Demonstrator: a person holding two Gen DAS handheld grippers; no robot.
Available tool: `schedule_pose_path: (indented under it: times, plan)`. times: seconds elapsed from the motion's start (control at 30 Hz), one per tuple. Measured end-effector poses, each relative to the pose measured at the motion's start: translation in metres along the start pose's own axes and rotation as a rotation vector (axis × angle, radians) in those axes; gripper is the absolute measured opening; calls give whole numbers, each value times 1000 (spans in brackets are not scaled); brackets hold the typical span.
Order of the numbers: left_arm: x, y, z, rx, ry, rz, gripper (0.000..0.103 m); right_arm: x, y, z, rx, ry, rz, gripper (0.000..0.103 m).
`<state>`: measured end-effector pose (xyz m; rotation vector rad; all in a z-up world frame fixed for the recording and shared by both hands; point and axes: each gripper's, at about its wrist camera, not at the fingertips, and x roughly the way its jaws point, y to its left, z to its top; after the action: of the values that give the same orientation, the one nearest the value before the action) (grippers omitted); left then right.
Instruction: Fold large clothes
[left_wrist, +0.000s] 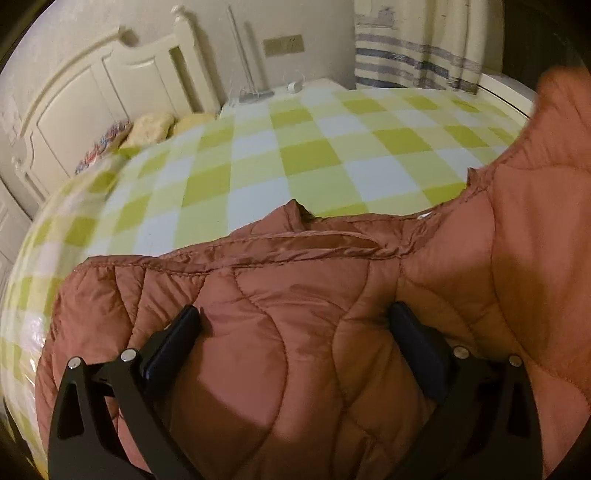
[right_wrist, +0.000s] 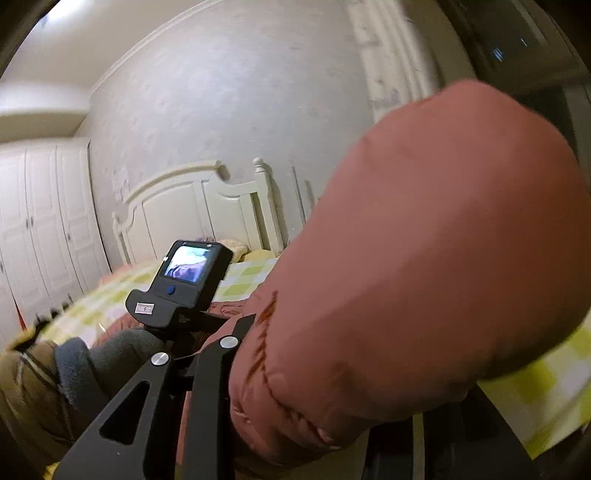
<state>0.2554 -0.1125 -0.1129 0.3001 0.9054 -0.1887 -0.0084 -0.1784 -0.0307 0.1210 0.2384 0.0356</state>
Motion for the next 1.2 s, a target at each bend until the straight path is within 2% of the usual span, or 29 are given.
schedule_pose_path:
  times: [0.13,0.2,0.3,0.43,0.53,0.63,0.7,0.77,0.8,0.87,0.93,1.0,1.03,1.07,1.13,1.2]
  plan:
    - [-5,8,-4,-42,-25,11,101,4,31,13,-94,1,-22,36]
    - [-15,21,-3,-83,-54,-45,100,10,38,21,-122,12,-33,36]
    - [-61,54,-14,-179,-156,-104,99,12,38,26,-130,21,-48,36]
    - [-97,51,-44,-80,-200,-98,100,11,37,28,-116,36,-71,36]
    - [-83,15,-77,31,-155,-116,100,12,47,30,-138,40,-71,36]
    - [-78,-4,-93,47,-227,-54,100,19,72,23,-225,80,-58,36]
    - [-78,2,-90,37,-212,-86,100,20,89,20,-297,75,-57,36]
    - [-81,12,-91,21,-197,-122,99,20,96,22,-317,69,-59,36]
    - [-87,18,-92,18,-195,-143,96,19,98,24,-324,65,-65,36]
    - [-117,46,-99,-18,-264,-178,95,19,101,27,-336,51,-89,36]
    - [-147,88,-108,-95,-354,-157,96,20,102,29,-328,53,-102,36]
    - [-162,142,-118,-219,-411,-89,100,26,107,30,-317,53,-114,36]
    - [-161,174,-125,-298,-415,-30,100,27,110,30,-309,54,-120,37]
    - [-153,201,-130,-362,-390,-6,100,28,115,30,-303,55,-124,37]
    - [-130,243,-142,-463,-311,-27,99,30,127,29,-308,57,-130,37]
    - [-109,264,-155,-519,-256,-56,99,39,142,27,-352,64,-137,37]
